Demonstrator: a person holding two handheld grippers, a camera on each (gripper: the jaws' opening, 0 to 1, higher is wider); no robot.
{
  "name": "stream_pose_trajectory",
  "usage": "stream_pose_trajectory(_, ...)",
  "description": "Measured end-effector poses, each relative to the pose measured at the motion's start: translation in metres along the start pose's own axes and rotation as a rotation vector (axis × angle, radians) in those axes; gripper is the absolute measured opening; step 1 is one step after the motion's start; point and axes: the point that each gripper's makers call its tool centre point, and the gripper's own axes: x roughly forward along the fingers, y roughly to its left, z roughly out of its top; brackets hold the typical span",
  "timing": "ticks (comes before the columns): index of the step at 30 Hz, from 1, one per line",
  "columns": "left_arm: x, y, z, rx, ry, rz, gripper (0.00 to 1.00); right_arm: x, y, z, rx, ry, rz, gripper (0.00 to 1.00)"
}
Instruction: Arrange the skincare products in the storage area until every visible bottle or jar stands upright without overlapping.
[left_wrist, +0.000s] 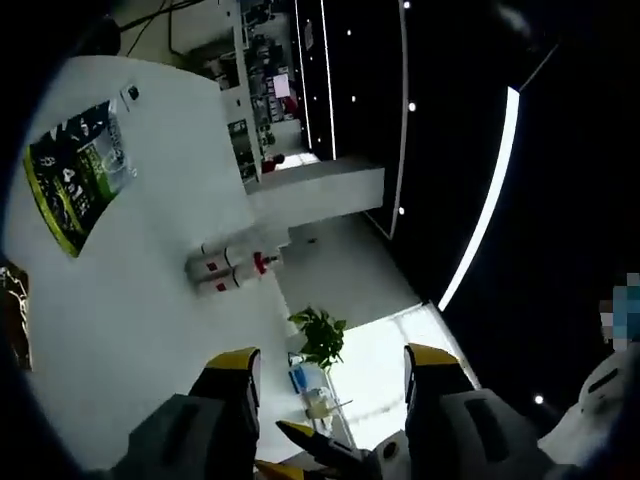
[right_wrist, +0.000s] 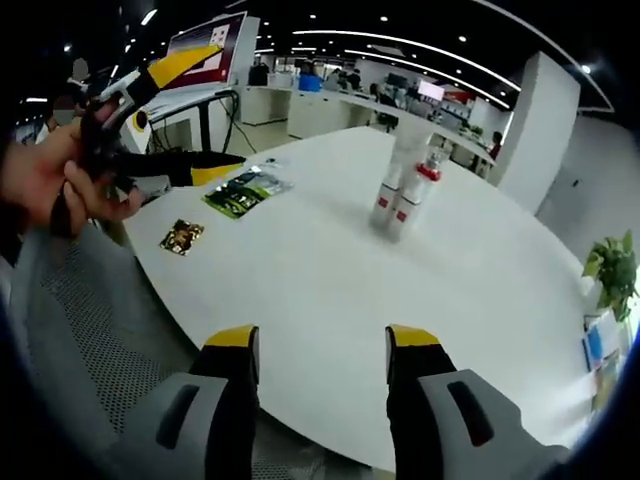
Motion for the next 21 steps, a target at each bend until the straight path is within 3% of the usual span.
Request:
stream_pose_trajectory(1,0.001,-0.001,0.002,-0.005,-0.007,-0.016,0.64,0.0,0.001,0.001,-0.007,-0.003,0.002,0.47)
stream_pose_trajectory(2,0.004,-0.005,0.006,-0.093,-0.038,-0.045,0.7,0.0,0.002,0.001,-0.009,-0.003,0.004,0.47)
stream_pose_trajectory(3,0.005,-0.005,0.008,-0.13,-0.049,-0.055,0.76,0.0,0.002,0.001,-0.012,-0.003,0.004,0.47)
stream_pose_trajectory(4,0.005,-0.004,0.011,-0.133,-0.064,-0.06,0.77,0.0,0.002,0.001,-0.015,-0.004,0.004,0.47)
stream_pose_trajectory(5,0.005,-0.001,0.011,-0.107,-0.053,-0.051,0.73,0.0,0.002,0.001,-0.013,-0.003,0.006,0.46)
stream_pose_trajectory(8,0.005,0.012,0.014,-0.025,-0.028,0.009,0.46,0.0,0.002,0.001,-0.013,-0.007,0.009,0.46)
stream_pose_trajectory(10,0.005,0.029,0.024,0.053,-0.033,0.106,0.42,0.0,0.003,0.001,-0.022,-0.005,0.012,0.46)
stream_pose_trajectory(13,-0.001,0.06,0.035,0.234,0.057,0.277,0.43,0.0,0.002,0.003,-0.021,-0.014,0.009,0.46)
stream_pose_trajectory(15,-0.005,0.073,0.047,0.307,0.066,0.356,0.44,-0.001,0.001,0.004,-0.026,-0.018,0.003,0.46)
stream_pose_trajectory(18,-0.015,0.101,0.069,0.438,0.136,0.528,0.46,-0.001,0.003,0.004,-0.047,-0.02,0.003,0.46)
stream_pose_trajectory(21,-0.022,0.122,0.087,0.533,0.179,0.643,0.52,-0.003,0.003,0.008,-0.053,-0.04,0.001,0.44)
